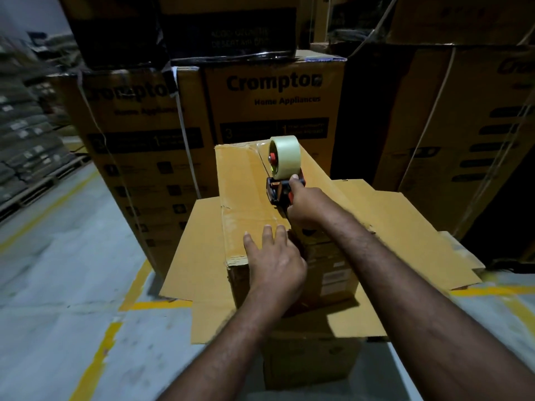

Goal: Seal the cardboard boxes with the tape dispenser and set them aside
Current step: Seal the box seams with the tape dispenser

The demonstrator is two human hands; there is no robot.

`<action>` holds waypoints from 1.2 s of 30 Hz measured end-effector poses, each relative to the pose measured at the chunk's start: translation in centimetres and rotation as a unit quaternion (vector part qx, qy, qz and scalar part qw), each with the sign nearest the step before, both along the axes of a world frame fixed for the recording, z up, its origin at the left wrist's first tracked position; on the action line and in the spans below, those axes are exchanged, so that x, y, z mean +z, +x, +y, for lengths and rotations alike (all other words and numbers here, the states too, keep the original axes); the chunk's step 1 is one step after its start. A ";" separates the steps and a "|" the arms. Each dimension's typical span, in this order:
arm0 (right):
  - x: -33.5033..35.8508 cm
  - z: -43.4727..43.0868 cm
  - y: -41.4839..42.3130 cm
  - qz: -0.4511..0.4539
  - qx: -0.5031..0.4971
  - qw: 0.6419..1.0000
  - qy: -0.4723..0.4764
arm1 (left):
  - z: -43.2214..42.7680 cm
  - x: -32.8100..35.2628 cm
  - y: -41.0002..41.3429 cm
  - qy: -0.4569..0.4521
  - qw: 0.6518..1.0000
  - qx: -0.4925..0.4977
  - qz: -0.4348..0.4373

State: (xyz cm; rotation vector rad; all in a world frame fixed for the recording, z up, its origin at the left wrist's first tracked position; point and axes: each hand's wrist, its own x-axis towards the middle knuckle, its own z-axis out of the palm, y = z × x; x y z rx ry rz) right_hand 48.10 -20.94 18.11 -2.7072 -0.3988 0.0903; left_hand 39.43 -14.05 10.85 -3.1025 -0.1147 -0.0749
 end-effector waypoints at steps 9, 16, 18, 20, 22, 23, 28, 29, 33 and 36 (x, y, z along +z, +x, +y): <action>1.0 -2.7 -5.9 0.023 0.017 1.000 -0.009 | 1.7 -1.0 0.0 -0.275 0.938 0.062 -0.201; 1.5 -4.9 -9.7 0.027 0.012 0.999 -0.035 | 2.6 -1.1 1.2 -0.257 0.947 0.044 -0.190; 1.5 -5.3 -10.9 0.020 0.014 0.999 -0.038 | 2.8 -0.7 1.2 -0.265 0.949 0.041 -0.168; 1.4 -5.7 -11.9 0.022 0.013 0.999 -0.041 | 3.1 -0.2 1.4 -0.282 0.952 0.006 -0.119; 1.5 -6.1 -12.5 0.031 0.011 0.999 -0.043 | 3.9 0.7 1.8 -0.306 0.949 -0.070 -0.036; 1.7 -6.3 -12.6 0.035 0.008 0.999 -0.040 | 4.4 1.3 2.2 -0.312 0.945 -0.098 0.010; 1.6 -6.8 -13.1 0.046 -0.013 0.999 -0.010 | 6.1 2.0 4.5 -0.229 0.965 -0.078 0.103; 1.5 -6.7 -13.2 0.049 -0.015 0.999 -0.009 | 6.1 1.9 4.6 -0.224 0.966 -0.073 0.106; 1.3 -6.7 -13.8 0.045 -0.008 0.999 -0.016 | 6.2 1.3 4.5 -0.221 0.967 -0.071 0.101; 1.0 -6.5 -14.6 0.038 -0.007 0.999 -0.019 | 6.0 1.4 4.2 -0.232 0.965 -0.087 0.084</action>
